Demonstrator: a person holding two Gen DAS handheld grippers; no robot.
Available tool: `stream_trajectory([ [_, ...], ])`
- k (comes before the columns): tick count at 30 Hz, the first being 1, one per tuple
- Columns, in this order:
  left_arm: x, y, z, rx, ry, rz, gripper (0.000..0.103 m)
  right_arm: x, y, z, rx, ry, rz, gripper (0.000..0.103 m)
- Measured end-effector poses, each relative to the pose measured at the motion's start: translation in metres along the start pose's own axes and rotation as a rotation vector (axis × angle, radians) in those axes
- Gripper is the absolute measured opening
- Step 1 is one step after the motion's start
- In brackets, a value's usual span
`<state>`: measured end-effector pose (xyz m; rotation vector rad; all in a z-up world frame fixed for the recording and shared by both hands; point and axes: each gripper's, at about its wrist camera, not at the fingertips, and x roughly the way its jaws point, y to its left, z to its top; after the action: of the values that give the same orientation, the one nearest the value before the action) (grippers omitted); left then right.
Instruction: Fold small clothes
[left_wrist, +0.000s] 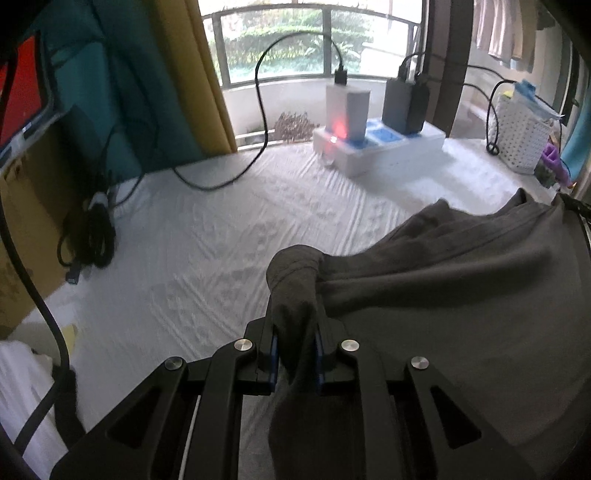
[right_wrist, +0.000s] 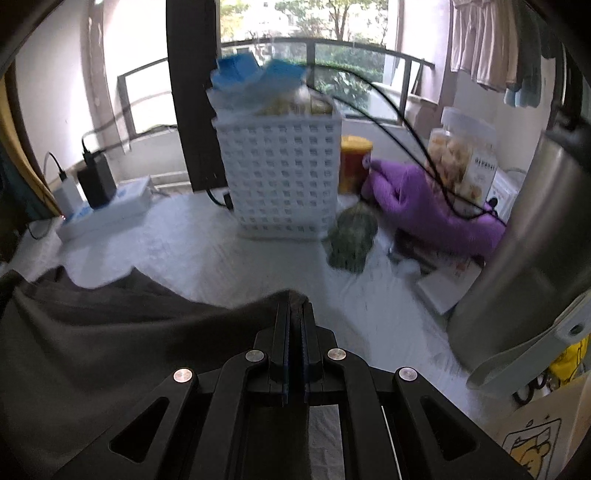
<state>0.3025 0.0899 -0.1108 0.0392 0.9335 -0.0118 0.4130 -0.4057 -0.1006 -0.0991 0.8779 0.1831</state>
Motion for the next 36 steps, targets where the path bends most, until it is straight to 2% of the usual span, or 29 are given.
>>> stream_trajectory([
  [3,-0.002,0.003,-0.003,-0.014,0.009,0.005,0.019,0.002,0.003,-0.004,-0.021,0.019,-0.021,0.005],
  [5,-0.003,0.008,-0.005,-0.028,0.023,0.019,0.039,0.003,0.005,-0.007,-0.041,0.045,-0.033,0.005],
  [6,-0.004,0.012,-0.007,-0.044,0.023,0.026,0.042,0.003,0.006,-0.009,-0.042,0.049,-0.038,0.005],
  [10,-0.019,0.023,-0.014,-0.085,0.009,0.017,0.046,-0.005,0.008,-0.018,-0.053,0.066,-0.045,0.008],
  [11,-0.022,0.024,-0.016,-0.084,0.006,0.018,0.047,-0.008,0.008,-0.021,-0.05,0.071,-0.047,0.013],
  [13,-0.03,0.026,-0.022,-0.086,0.007,0.015,0.048,-0.013,0.007,-0.027,-0.037,0.078,-0.057,0.04],
  [14,-0.034,0.027,-0.025,-0.09,0.006,0.013,0.049,-0.017,0.005,-0.031,-0.027,0.079,-0.062,0.073],
  [15,-0.039,0.028,-0.03,-0.096,0.002,0.01,0.05,-0.022,0.004,-0.035,-0.021,0.075,-0.063,0.084],
  [18,-0.055,0.029,-0.042,-0.112,-0.009,-0.006,0.053,-0.036,0.005,-0.047,-0.021,0.074,-0.049,0.084],
  [20,-0.065,0.029,-0.051,-0.116,-0.017,-0.009,0.059,-0.046,0.006,-0.053,-0.025,0.07,-0.054,0.084],
  [28,-0.102,0.031,-0.083,-0.144,-0.049,-0.008,0.061,-0.086,0.008,-0.077,-0.024,0.038,-0.055,0.084],
  [36,-0.125,0.02,-0.124,-0.154,-0.028,-0.068,0.063,-0.116,0.006,-0.111,-0.002,0.025,-0.064,0.084],
])
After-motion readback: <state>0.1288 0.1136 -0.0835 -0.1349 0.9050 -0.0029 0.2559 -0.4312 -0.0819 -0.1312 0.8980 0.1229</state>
